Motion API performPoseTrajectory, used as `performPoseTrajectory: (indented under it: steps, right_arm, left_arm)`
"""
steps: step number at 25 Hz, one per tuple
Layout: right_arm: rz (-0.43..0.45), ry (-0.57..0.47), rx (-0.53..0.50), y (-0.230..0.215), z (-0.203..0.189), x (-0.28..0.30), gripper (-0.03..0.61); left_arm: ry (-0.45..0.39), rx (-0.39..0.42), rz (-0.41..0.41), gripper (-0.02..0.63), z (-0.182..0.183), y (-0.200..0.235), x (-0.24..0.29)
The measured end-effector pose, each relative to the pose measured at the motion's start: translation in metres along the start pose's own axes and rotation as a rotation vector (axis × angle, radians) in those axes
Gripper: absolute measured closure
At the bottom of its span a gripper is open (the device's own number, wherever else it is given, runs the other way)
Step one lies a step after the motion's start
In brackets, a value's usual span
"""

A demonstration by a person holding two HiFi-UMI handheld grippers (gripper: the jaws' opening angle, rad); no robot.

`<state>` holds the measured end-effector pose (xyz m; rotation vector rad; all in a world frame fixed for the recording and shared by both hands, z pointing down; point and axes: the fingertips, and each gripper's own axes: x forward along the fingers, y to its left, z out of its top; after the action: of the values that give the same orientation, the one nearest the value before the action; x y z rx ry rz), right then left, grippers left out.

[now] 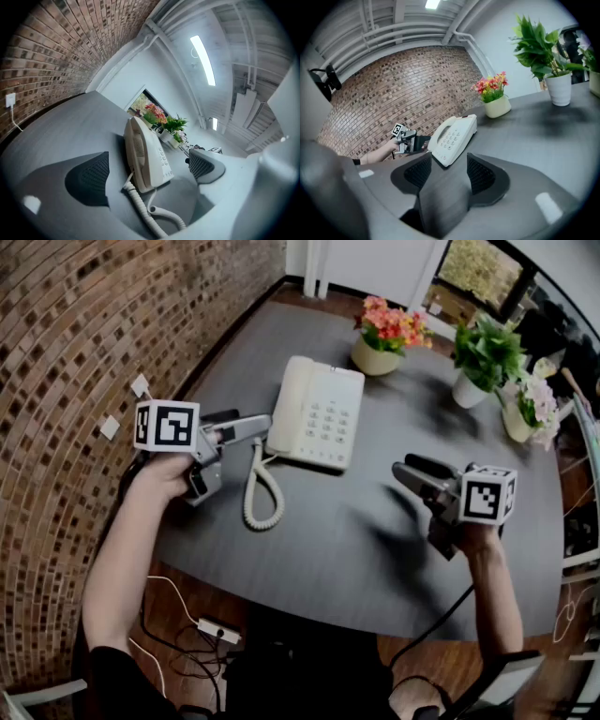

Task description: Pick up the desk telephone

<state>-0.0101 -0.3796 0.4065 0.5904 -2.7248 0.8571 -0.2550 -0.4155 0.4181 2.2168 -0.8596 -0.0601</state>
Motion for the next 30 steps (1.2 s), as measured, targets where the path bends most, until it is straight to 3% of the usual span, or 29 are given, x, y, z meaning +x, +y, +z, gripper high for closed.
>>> performPoseTrajectory:
  steps: [6, 11, 19, 24, 26, 30]
  right_arm:
    - [-0.011, 0.111, 0.104, -0.034, 0.001, 0.039, 0.308]
    - [-0.058, 0.161, 0.141, -0.061, 0.01, 0.067, 0.307]
    - [-0.018, 0.24, 0.153, -0.068, 0.012, 0.111, 0.305]
    - [-0.012, 0.335, 0.151, -0.066, 0.011, 0.137, 0.297]
    - [-0.022, 0.336, 0.168, -0.072, 0.016, 0.137, 0.298]
    - [0.047, 0.252, 0.184, -0.072, 0.022, 0.129, 0.34]
  left_arm:
    - [0.09, -0.078, 0.108, 0.091, 0.001, 0.03, 0.045]
    - [0.161, -0.137, 0.172, 0.091, 0.002, 0.048, 0.076]
    - [0.216, -0.162, 0.176, 0.106, -0.002, 0.051, 0.097]
    - [0.24, -0.208, 0.149, 0.192, -0.005, 0.047, 0.112]
    - [0.225, -0.217, 0.145, 0.19, -0.001, 0.047, 0.112]
    - [0.179, -0.179, 0.105, 0.207, -0.002, 0.042, 0.106]
